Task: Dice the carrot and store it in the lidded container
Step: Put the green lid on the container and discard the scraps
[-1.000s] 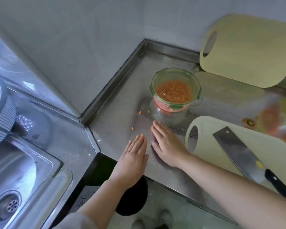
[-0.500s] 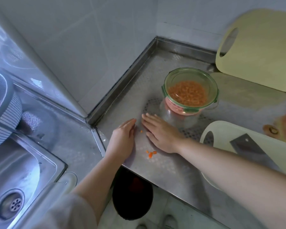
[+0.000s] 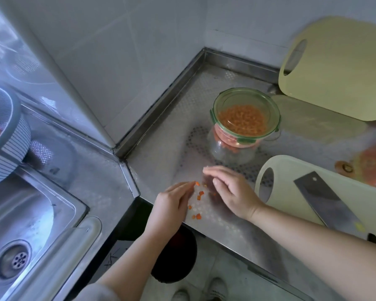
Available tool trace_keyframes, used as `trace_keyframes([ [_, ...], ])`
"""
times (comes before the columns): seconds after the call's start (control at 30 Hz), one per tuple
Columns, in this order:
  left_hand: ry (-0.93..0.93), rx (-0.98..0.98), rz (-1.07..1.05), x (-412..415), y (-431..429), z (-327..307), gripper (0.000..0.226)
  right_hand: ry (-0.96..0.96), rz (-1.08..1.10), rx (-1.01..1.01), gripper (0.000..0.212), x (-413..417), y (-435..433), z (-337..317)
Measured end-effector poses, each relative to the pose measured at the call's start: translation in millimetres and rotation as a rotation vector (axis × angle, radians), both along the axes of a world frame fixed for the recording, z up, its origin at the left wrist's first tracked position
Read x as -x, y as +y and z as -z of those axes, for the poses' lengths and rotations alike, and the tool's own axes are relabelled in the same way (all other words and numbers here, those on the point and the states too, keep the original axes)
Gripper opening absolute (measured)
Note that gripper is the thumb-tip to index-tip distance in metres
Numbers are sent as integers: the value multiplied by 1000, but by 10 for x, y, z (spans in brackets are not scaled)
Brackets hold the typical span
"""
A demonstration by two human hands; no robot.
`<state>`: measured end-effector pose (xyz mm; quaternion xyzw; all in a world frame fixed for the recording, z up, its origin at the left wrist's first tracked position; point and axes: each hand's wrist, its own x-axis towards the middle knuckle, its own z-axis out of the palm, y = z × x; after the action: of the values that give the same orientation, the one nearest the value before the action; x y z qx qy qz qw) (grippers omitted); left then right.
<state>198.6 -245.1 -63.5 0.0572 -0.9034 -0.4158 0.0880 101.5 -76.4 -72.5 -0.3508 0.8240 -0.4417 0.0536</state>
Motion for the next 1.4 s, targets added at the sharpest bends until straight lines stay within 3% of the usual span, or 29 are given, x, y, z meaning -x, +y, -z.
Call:
trace_keyframes([
  [0.1,-15,-12,-150,56,-43,26,24,-134,195,72,38,64,-194,62],
  [0.2,-56,-91,-235,133,-16,75,27,-133,215,137,36,-4,-385,112],
  [0.33,-76,-640,-377,268,66,113,33,-203,182,272,34,-166,-517,129],
  [0.43,-47,-840,-412,265,106,43,34,-363,111,332,33,-278,-511,124],
  [0.57,-86,-858,-361,68,194,45,39,-425,44,302,32,-434,-397,132],
  [0.73,-95,-918,-344,-102,259,18,34,-588,163,445,33,-495,-265,4],
  [0.8,15,-852,-478,-179,258,-22,32,-612,251,539,33,-475,-231,-32],
  [0.9,189,-828,-878,-302,245,-27,34,-570,385,570,32,-515,-245,22],
  [1.0,161,-1203,-1301,-330,233,65,35,-562,461,574,31,-580,-357,86],
  [1.07,123,-1496,-1465,-337,278,181,32,-569,447,562,32,-613,-437,93],
  [1.2,104,-1790,-1489,-278,466,292,39,-591,350,507,33,-669,-529,90],
  [1.4,39,-1843,-1468,-170,594,306,41,-620,234,435,34,-760,-580,85],
])
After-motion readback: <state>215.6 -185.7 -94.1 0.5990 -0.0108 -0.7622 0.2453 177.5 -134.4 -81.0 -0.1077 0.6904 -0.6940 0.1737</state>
